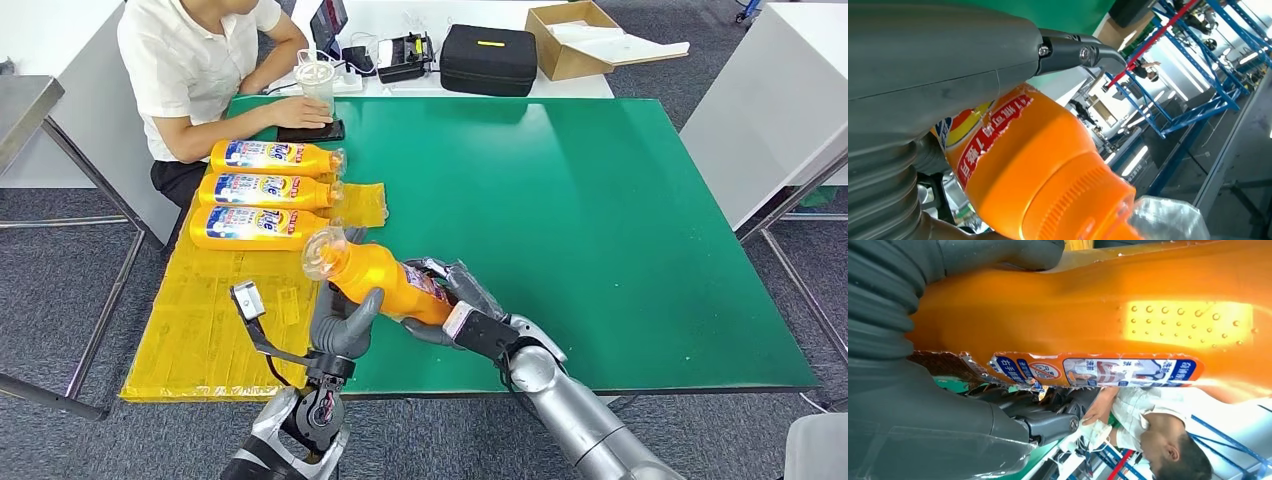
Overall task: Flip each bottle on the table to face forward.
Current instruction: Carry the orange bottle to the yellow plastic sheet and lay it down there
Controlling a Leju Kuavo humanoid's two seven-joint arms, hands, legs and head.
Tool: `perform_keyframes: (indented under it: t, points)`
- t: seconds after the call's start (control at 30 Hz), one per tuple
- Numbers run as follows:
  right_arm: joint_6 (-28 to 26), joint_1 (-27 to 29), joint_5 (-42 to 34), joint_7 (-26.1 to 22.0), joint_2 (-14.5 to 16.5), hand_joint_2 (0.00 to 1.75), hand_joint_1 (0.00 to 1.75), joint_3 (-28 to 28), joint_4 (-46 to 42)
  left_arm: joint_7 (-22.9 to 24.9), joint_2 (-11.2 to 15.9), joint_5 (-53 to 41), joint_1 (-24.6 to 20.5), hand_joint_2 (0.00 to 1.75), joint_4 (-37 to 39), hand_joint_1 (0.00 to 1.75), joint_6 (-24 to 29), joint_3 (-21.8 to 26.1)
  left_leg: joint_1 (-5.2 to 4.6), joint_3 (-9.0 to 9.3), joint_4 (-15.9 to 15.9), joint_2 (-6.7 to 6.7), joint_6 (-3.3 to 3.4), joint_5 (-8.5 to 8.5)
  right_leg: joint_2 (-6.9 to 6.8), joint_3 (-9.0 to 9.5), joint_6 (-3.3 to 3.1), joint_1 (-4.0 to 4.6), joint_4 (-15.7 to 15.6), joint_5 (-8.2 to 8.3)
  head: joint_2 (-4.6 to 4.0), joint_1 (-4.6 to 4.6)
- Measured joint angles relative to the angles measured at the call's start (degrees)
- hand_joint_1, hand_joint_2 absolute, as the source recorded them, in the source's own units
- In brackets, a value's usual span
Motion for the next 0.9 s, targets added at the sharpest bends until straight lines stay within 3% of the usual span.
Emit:
perform_keyframes:
  t: [0.17,0.67,0.73,0.8,0.9]
  points:
    - [-0.3,-0.2,0.1,0.2,0.0,1.75,1.73,0.0,0.0,-0.8,-0.6,-0.8,-1.2,1.75,2.6,0.00,-0.1,0.5,0.00,-0.01,0.0,0.00,0.00,0.00,0.00,0.00,0.00,0.00,0.0,0.00,0.00,0.00]
    - [-2.3,-0.7,0.9,1.5,0.5,1.75,1.63,0.3,-0.4,-7.8,-1.1,-13.9,-2.0,1.75,2.5,0.03,8.6,-2.1,0.00,-0.01,0.0,0.01,0.00,0.00,0.00,-0.01,0.00,0.00,0.0,0.00,0.00,-0.01]
    - [-2.3,-0.7,0.8,1.7,0.5,1.75,1.54,0.3,-0.5,-7.9,-1.1,-14.5,-2.0,1.75,1.7,0.87,9.1,-2.5,0.00,-0.01,0.0,0.01,0.00,0.00,0.00,-0.01,0.00,0.00,0.0,0.00,0.00,0.00]
    - [-2.3,-0.8,0.8,1.7,0.5,1.75,1.23,0.4,-0.5,-7.5,-1.0,-13.6,-2.0,1.75,1.5,1.71,8.8,-2.7,0.00,-0.01,0.0,0.01,0.00,0.00,0.01,-0.01,0.00,0.00,0.0,0.00,0.00,0.00]
    - [-2.3,-0.9,0.8,1.8,0.5,1.75,0.72,0.4,-0.5,-6.9,-1.0,-11.9,-2.0,1.75,1.4,1.75,7.9,-2.3,0.00,-0.01,0.0,0.01,0.00,0.00,0.00,-0.01,0.00,0.00,0.0,0.00,0.00,0.00]
